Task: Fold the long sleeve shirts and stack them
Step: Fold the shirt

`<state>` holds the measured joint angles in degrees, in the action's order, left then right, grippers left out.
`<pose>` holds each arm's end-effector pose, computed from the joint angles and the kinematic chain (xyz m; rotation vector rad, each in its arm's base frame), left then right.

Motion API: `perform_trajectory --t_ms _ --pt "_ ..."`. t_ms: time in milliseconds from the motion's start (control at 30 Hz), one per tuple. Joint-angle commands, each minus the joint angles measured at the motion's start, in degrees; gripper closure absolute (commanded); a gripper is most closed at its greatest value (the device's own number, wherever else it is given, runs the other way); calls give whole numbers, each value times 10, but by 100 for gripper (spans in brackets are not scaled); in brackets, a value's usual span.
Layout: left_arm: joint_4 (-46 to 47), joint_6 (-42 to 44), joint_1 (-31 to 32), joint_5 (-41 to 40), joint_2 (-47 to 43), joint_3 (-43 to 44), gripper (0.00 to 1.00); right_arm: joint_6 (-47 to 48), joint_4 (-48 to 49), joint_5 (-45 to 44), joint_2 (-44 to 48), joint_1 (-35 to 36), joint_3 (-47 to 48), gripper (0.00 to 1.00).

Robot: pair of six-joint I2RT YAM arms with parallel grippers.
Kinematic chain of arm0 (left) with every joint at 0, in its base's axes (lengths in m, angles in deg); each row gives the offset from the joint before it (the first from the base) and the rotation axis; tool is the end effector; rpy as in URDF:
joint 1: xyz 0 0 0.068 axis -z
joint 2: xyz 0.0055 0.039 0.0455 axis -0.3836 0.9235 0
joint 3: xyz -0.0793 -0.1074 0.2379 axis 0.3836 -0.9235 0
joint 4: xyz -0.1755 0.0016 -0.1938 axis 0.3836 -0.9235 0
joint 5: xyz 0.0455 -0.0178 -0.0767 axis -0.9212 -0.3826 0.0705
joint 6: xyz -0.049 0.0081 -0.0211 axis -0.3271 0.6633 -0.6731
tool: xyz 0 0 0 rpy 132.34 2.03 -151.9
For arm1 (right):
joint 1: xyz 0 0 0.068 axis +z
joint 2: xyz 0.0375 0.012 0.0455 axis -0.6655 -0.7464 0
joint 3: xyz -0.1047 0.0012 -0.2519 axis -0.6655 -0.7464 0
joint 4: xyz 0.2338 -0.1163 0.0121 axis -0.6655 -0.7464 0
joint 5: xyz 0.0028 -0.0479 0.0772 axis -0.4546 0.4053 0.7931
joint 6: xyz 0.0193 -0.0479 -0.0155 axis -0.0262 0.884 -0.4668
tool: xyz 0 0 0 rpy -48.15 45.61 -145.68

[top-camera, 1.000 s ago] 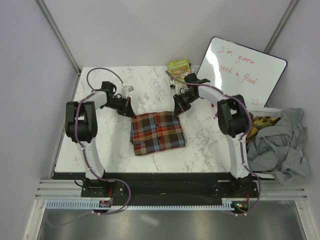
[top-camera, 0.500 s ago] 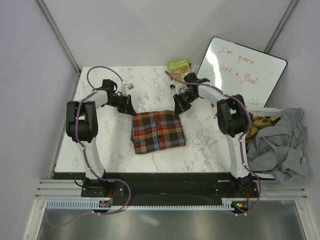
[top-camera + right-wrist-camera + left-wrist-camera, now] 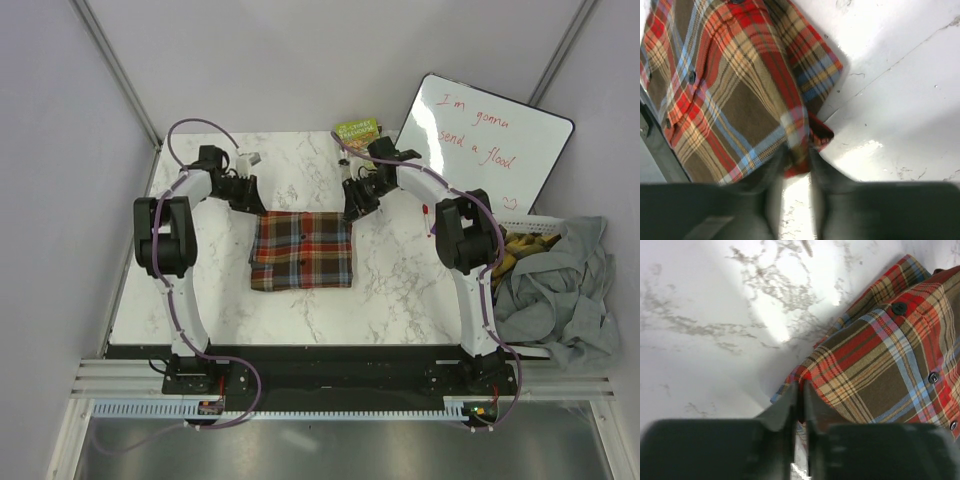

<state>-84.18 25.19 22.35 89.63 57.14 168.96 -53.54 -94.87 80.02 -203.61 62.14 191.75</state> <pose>0.4380 -0.0222 0.1688 0.5630 2.4432 -0.8723 0.4402 0.1883 0.1781 -0.8491 2.5461 1.0208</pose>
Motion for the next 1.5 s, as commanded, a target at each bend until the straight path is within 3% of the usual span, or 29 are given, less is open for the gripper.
perform_trajectory --t_ms 0,67,133,167,200,233,300,467,500,567,600,633,667,833,1033,1300,1467 --pt "-4 -13 -32 19 5 32 73 -19 16 -8 17 -1 25 58" --pt "1 -23 -46 51 -28 22 61 -16 20 -30 34 -6 29 41" --pt "21 -57 -70 110 -90 -13 55 -21 22 -40 59 -19 45 36" --pt "38 -73 -77 130 -115 -32 42 -27 23 -37 69 -23 49 35" --pt "50 -90 -87 165 -138 -65 39 -36 27 -31 96 -31 43 31" --pt "50 -93 -89 180 -191 -82 15 -55 43 -3 114 -32 31 18" --pt "49 -115 -88 219 -245 -149 1 -110 90 38 181 -33 -51 2" --pt "76 -211 -49 280 -377 -297 1 -365 361 150 288 16 -282 2" --pt "92 -273 -27 289 -389 -352 1 -405 400 153 305 43 -309 2" --pt "192 -342 -5 293 -419 -411 1 -495 512 157 316 74 -380 2" --pt "242 -428 19 296 -448 -475 1 -519 549 160 317 103 -400 2" --pt "353 -468 27 292 -459 -505 1 -532 595 159 314 117 -415 2" --pt "391 -496 38 289 -468 -528 1 -547 604 160 302 129 -433 2" --pt "424 -514 89 229 -452 -573 1 -644 755 159 277 158 -509 2" --pt "454 -511 76 153 -348 -609 4 -582 712 165 199 149 -536 2" --pt "551 -524 28 158 -215 -640 7 -457 603 170 116 95 -528 2" --pt "535 -500 18 219 -283 -648 9 -371 490 182 178 85 -512 2"
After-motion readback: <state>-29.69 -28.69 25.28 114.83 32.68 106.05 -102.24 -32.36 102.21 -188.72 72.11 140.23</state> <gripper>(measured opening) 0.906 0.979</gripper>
